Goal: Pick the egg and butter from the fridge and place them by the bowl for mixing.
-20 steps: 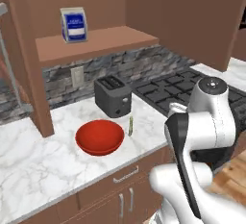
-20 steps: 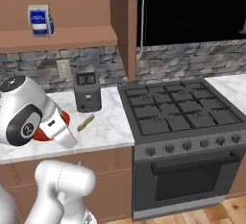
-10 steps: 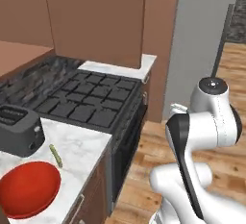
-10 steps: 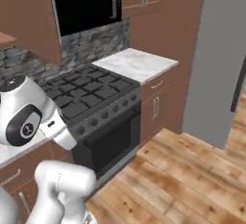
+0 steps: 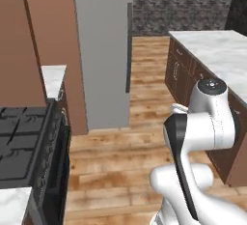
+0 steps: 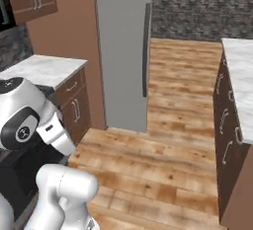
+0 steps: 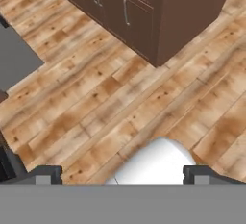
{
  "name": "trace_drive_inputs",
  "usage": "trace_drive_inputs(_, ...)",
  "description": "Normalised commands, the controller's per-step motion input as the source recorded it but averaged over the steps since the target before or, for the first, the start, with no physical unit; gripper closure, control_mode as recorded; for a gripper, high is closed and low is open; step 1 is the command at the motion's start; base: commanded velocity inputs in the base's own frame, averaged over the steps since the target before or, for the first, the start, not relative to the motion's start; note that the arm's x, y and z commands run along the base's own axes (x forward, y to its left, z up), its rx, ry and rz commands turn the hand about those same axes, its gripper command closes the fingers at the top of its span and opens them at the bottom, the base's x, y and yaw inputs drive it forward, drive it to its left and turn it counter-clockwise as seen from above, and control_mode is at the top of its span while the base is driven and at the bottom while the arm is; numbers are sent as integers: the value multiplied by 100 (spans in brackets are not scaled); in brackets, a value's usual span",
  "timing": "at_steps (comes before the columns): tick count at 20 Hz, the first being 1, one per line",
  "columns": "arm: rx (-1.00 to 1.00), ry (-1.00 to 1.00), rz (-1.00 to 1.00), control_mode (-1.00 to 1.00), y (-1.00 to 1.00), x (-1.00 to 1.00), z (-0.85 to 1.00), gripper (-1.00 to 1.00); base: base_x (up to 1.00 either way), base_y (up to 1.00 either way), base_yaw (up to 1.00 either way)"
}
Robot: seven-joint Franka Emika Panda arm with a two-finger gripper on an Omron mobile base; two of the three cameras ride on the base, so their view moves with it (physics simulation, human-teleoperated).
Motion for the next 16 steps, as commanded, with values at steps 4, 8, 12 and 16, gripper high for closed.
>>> trace_drive_inputs(4,0,0,0,100,0,0,0,-100,100,-100,-10)
trace_drive_inputs(8,0,0,0,100,0,0,0,-100,100,-100,-11)
trace_drive_inputs(12,0,0,0,100,0,0,0,-100,100,-38,1)
trace_drive_inputs(16,0,0,0,100,0,0,0,-100,100,5,-1)
